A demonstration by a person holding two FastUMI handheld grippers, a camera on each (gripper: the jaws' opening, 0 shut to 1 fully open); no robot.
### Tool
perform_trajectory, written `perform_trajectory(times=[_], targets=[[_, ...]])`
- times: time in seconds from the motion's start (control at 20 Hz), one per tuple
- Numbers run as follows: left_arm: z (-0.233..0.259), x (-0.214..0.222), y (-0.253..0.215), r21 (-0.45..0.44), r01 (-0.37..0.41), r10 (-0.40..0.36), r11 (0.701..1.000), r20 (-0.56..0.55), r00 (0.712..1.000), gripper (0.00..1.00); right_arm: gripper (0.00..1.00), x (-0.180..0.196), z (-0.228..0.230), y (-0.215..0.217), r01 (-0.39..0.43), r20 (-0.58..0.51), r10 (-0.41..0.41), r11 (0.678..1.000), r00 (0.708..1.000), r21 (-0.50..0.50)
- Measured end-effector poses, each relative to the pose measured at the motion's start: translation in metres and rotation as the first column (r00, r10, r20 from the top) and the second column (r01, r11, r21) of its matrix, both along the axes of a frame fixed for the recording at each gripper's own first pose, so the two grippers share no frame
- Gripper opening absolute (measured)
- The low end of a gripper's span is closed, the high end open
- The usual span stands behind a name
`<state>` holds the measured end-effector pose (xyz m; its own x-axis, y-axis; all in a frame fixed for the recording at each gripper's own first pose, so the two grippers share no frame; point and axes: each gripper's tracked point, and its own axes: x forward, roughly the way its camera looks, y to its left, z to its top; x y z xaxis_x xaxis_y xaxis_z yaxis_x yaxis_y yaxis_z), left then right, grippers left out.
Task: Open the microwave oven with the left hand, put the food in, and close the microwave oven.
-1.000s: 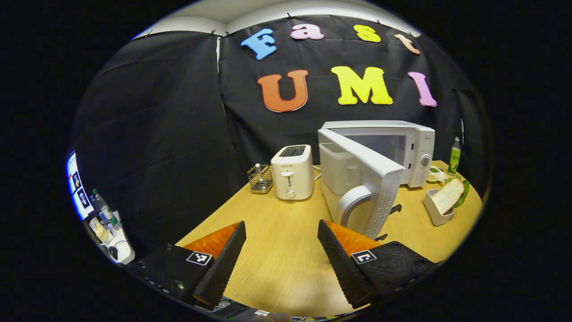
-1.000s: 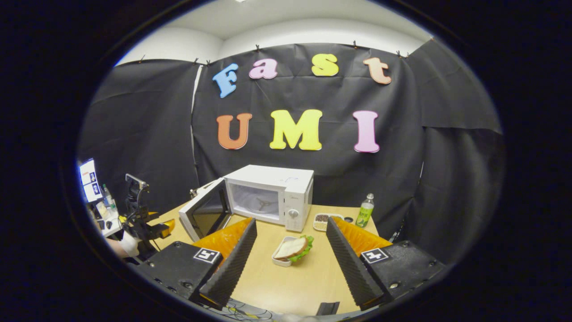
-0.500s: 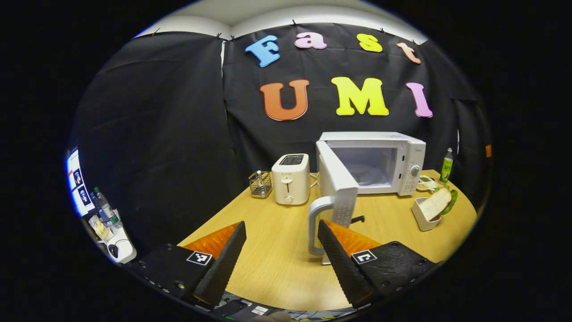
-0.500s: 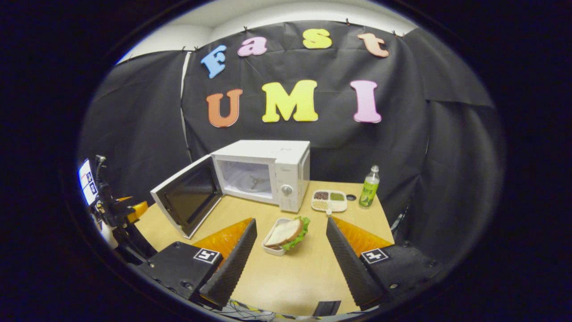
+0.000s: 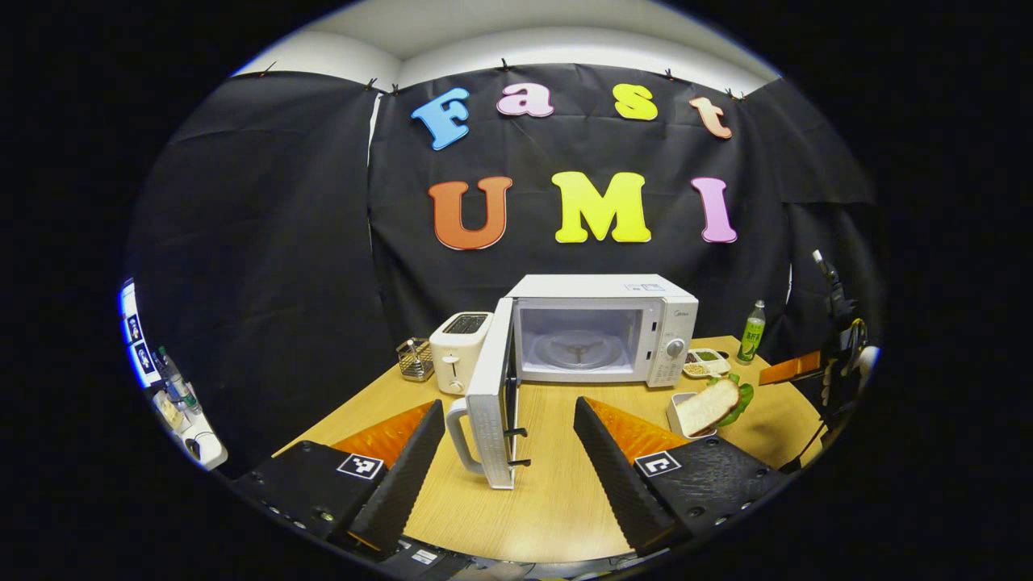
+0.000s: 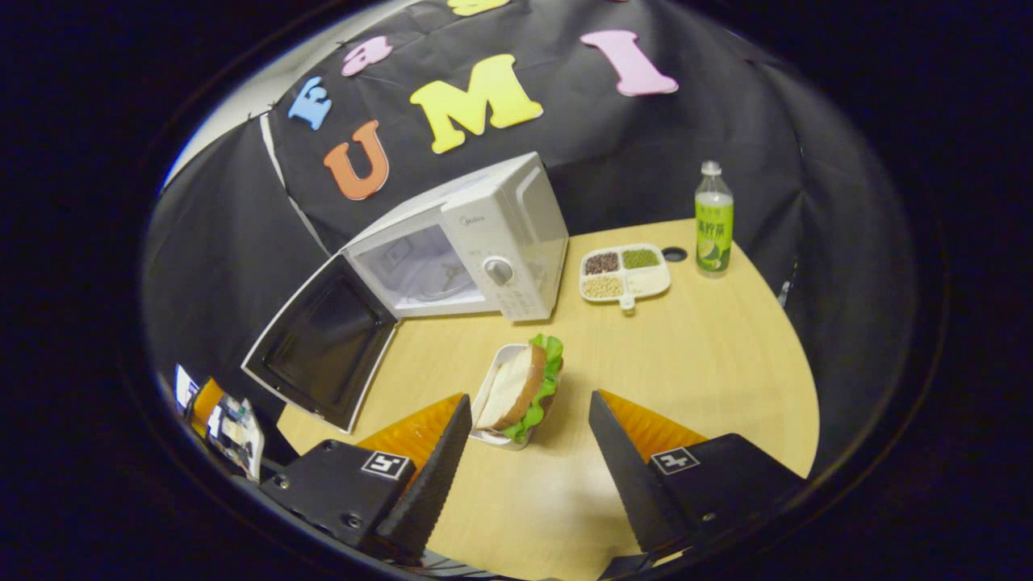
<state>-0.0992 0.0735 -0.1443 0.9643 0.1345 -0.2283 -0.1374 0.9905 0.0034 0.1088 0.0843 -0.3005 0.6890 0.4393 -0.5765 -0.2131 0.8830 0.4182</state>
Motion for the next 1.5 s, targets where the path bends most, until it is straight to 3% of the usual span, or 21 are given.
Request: perform_trajectory(times=[0.05,0.1,0.15,0.3,0.45,0.5,0.55,0.65,0.7,0.9,0.95,1.1,1.25,1.4,1.45,1.5], targets=[[0.004,0.001,-0.006,0.006,-0.016,0.016,1.0,0.0,1.0,0.97,0.81,0.008,-0.011,0.004,-0.023,-0.03,0.023,1.0,0.999,0.016],[0.006,0.003,-0.012,0.008,-0.035,0.035,0.999,-0.012,0.999,0.97,0.91,0.016,-0.02,0.008,-0.043,-0.064,0.045,0.998,0.997,0.035],[0.009,0.004,-0.018,0.002,-0.055,0.055,0.999,-0.017,0.998,0.97,0.8,0.022,-0.028,0.012,-0.061,-0.094,0.066,0.996,0.993,0.059],[0.015,0.005,-0.032,-0.029,-0.116,0.115,0.993,-0.016,0.993,0.97,0.75,0.035,-0.042,0.022,-0.084,-0.18,0.11,0.986,0.978,0.146],[0.018,0.006,-0.04,-0.03,-0.148,0.147,0.989,-0.023,0.989,0.97,0.61,0.038,-0.042,0.03,-0.08,-0.258,0.146,0.965,0.955,0.25],[0.017,0.006,-0.039,-0.023,-0.156,0.156,0.987,-0.025,0.988,0.97,0.68,0.042,-0.043,0.03,-0.065,-0.275,0.139,0.963,0.951,0.261],[0.017,0.006,-0.039,-0.018,-0.16,0.159,0.987,-0.028,0.987,0.97,0.46,0.041,-0.045,0.029,-0.06,-0.289,0.139,0.962,0.947,0.266],[0.019,0.004,-0.037,-0.006,-0.164,0.164,0.986,-0.031,0.986,0.97,0.34,0.042,-0.043,0.028,-0.042,-0.308,0.135,0.956,0.942,0.291],[0.021,0.005,-0.035,0.002,-0.167,0.167,0.986,-0.03,0.985,0.97,0.43,0.042,-0.041,0.029,-0.036,-0.316,0.133,0.955,0.939,0.296],[0.026,0.005,-0.018,0.01,-0.162,0.162,0.987,-0.024,0.986,0.97,0.35,0.038,-0.01,0.038,-0.047,-0.27,0.14,0.945,0.953,0.325],[0.027,0.005,-0.015,0.01,-0.155,0.155,0.988,-0.023,0.988,0.97,0.27,0.036,0.003,0.043,-0.049,-0.247,0.14,0.939,0.959,0.34],[0.026,0.005,-0.003,0.023,-0.119,0.119,0.993,-0.02,0.993,0.97,0.26,0.041,0.044,0.063,-0.022,-0.186,0.1,0.924,0.977,0.382],[0.026,0.01,0.007,0.034,-0.066,0.067,0.997,-0.028,0.997,0.97,0.27,0.049,0.083,0.098,0.024,-0.128,0.04,0.887,0.991,0.461],[0.022,0.015,0.016,0.032,-0.003,0.004,0.999,-0.042,0.999,0.97,0.26,0.073,0.101,0.135,0.101,-0.066,-0.079,0.847,0.995,0.522],[0.022,0.018,0.021,0.035,0.017,-0.015,0.999,-0.044,0.999,0.97,0.34,0.083,0.1,0.148,0.133,-0.054,-0.124,0.84,0.991,0.525],[0.023,0.02,0.026,0.039,0.029,-0.027,0.999,-0.044,0.999,0.97,0.34,0.092,0.096,0.161,0.164,-0.05,-0.163,0.827,0.985,0.538]])
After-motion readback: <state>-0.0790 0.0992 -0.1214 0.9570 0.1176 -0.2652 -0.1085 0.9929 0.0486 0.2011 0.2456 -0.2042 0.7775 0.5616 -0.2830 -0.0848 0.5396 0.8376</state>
